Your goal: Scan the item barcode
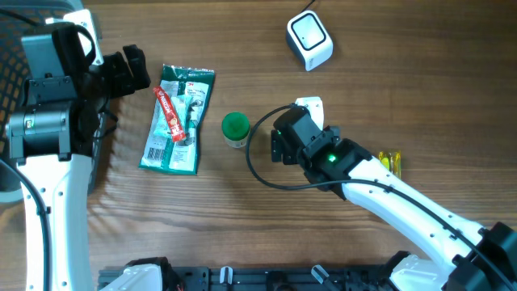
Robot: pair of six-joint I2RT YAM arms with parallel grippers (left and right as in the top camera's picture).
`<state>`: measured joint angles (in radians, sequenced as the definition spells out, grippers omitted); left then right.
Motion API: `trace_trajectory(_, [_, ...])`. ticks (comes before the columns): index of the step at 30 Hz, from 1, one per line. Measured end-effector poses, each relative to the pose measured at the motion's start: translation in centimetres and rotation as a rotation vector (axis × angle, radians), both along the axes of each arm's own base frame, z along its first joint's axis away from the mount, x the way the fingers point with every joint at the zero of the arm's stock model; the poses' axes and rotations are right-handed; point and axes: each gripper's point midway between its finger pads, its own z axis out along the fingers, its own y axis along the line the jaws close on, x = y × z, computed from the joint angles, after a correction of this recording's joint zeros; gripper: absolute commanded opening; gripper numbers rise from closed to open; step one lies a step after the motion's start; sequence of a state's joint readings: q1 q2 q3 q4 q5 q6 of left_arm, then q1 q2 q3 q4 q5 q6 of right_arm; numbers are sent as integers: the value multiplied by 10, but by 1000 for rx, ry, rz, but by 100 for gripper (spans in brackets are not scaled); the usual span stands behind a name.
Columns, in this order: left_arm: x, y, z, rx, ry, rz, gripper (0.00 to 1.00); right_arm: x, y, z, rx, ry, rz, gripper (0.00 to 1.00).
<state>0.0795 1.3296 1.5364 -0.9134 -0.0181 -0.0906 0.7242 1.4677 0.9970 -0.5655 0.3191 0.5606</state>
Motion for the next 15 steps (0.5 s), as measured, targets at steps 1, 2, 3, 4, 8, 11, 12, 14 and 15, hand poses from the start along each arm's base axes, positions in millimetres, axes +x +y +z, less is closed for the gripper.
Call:
trace_trajectory(1, [0, 0, 0, 0, 0, 0, 100, 0, 0, -1, -1, 1, -1, 100])
trace_trajectory(2, [0, 0, 0, 0, 0, 0, 100, 0, 0, -2, -2, 2, -1, 100])
trace_trajectory(3, [0, 0, 0, 0, 0, 0, 100, 0, 0, -2, -2, 3, -1, 99])
trace_trajectory(4, [0, 0, 0, 0, 0, 0, 100, 0, 0, -2, -2, 3, 0, 96])
trace_trajectory(8, [0, 0, 0, 0, 0, 0, 100, 0, 0, -2, 1, 4, -6, 90])
trace_trajectory(11, [0, 0, 0, 0, 0, 0, 100, 1, 0, -9, -12, 19, -6, 91])
trace_trajectory(12, [0, 0, 0, 0, 0, 0, 100, 1, 1, -14, -19, 27, -6, 90])
trace_trajectory(14, [0, 0, 0, 0, 0, 0, 100, 3, 4, -25, -33, 42, 7, 86])
trace_trajectory(15, [0, 0, 0, 0, 0, 0, 100, 6, 8, -31, -33, 47, 21, 85])
